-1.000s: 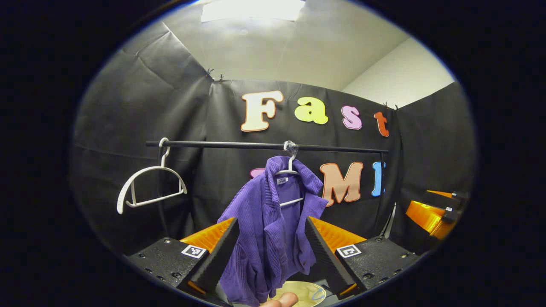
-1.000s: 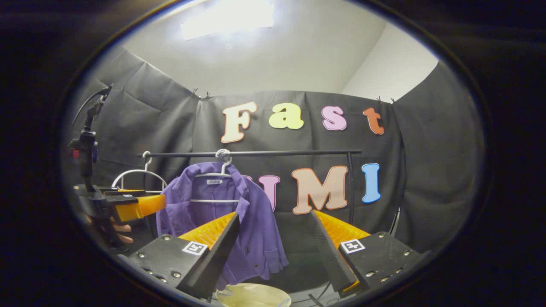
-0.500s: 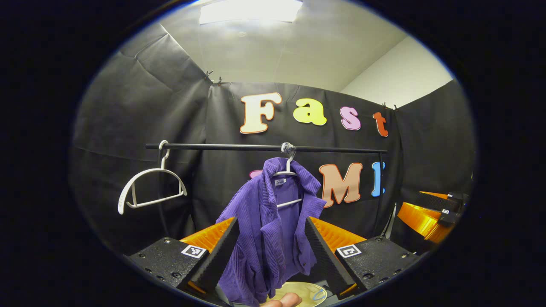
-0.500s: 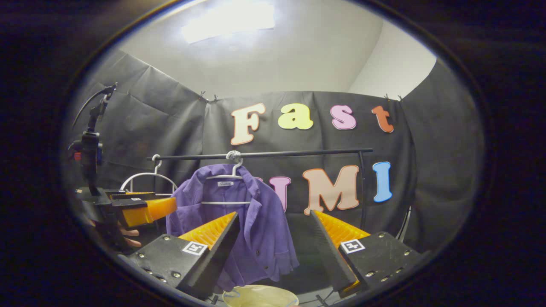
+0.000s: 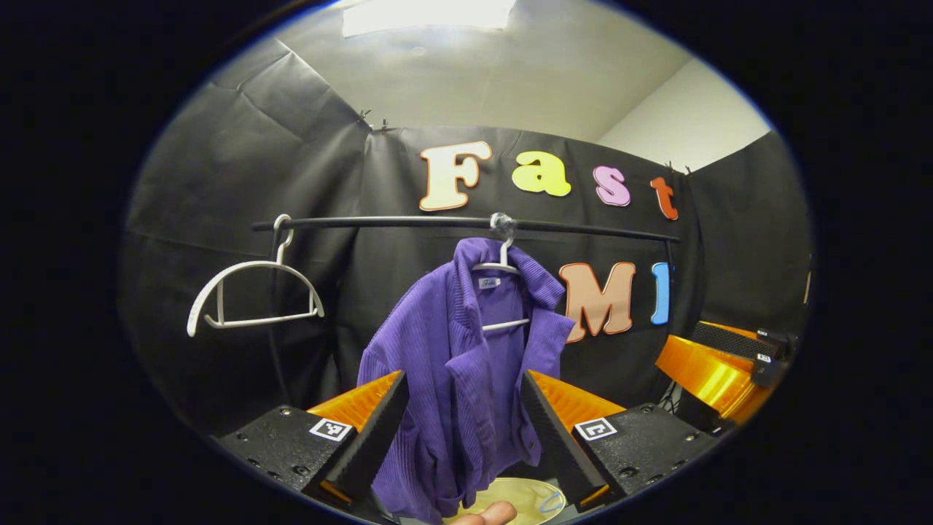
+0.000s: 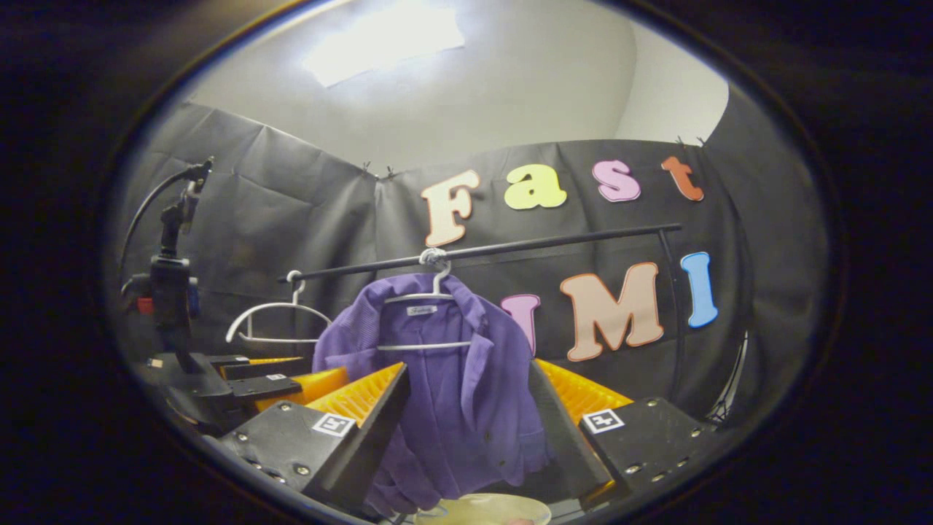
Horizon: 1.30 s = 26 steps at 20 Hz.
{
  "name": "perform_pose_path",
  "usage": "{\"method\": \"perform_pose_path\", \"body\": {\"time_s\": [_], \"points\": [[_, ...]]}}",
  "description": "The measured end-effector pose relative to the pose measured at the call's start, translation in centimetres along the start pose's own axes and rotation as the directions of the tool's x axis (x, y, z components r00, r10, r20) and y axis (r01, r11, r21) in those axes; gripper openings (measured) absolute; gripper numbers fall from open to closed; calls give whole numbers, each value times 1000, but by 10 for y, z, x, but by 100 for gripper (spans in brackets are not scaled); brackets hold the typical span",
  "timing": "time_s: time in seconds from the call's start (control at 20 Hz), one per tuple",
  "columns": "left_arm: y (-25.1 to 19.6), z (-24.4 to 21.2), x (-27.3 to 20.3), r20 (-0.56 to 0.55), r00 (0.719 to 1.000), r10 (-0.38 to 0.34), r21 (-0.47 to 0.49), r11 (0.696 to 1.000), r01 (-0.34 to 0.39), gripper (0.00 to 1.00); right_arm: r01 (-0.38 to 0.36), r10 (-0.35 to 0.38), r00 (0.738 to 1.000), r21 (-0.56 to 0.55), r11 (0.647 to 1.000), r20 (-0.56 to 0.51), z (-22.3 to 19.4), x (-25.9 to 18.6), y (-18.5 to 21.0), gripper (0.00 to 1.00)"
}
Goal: Grasp the clothes on the hanger with both hands and then place them into the laundry hamper below.
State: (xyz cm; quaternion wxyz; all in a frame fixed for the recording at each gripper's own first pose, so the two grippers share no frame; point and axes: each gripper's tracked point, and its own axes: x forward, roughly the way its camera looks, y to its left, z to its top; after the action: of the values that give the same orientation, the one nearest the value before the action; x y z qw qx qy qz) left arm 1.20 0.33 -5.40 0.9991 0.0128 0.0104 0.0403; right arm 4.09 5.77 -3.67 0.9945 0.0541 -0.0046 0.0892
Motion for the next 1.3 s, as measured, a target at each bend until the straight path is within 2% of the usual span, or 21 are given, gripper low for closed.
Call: {"method": "perform_pose_path", "body": {"time_s": [0.1, 0.3, 0.5, 0.65, 0.85, 0.95, 1.05, 1.1, 1.15, 1.3], "points": [[6, -13, 3, 4, 1000, 30, 9, 999, -30, 91, 22, -22, 1000, -29, 999, 3, -11, 17, -5, 97], [9, -49, 12, -17, 996, 91, -10, 996, -92, 92, -38, 36, 999, -90, 995, -20, -49, 52, 7, 98], [-11, -82, 24, -51, 995, 86, 36, 996, -84, 92, -21, 10, 998, -170, 985, -63, -91, 76, -7, 96], [-24, -102, 31, -83, 992, 95, 48, 995, -91, 92, -33, 19, 994, -131, 991, -106, -115, 98, -16, 98], [-21, -125, 51, -112, 980, 164, 70, 985, -157, 92, -61, 54, 990, -56, 997, -131, -137, 128, -16, 98], [-18, -129, 67, -111, 979, 170, 84, 983, -162, 92, -77, 73, 984, -17, 997, -164, -151, 146, -12, 98], [-3, -131, 78, -122, 970, 208, 92, 976, -198, 83, -99, 95, 977, -13, 995, -193, -161, 165, -4, 98], [3, -130, 84, -124, 968, 218, 79, 975, -209, 72, -101, 95, 976, -21, 995, -196, -163, 170, -3, 98], [8, -130, 89, -129, 965, 226, 67, 973, -219, 67, -101, 93, 976, -31, 994, -196, -163, 177, 0, 98], [18, -121, 97, -125, 967, 223, 25, 975, -222, 39, -102, 94, 977, -34, 994, -193, -163, 193, 8, 98]]}}
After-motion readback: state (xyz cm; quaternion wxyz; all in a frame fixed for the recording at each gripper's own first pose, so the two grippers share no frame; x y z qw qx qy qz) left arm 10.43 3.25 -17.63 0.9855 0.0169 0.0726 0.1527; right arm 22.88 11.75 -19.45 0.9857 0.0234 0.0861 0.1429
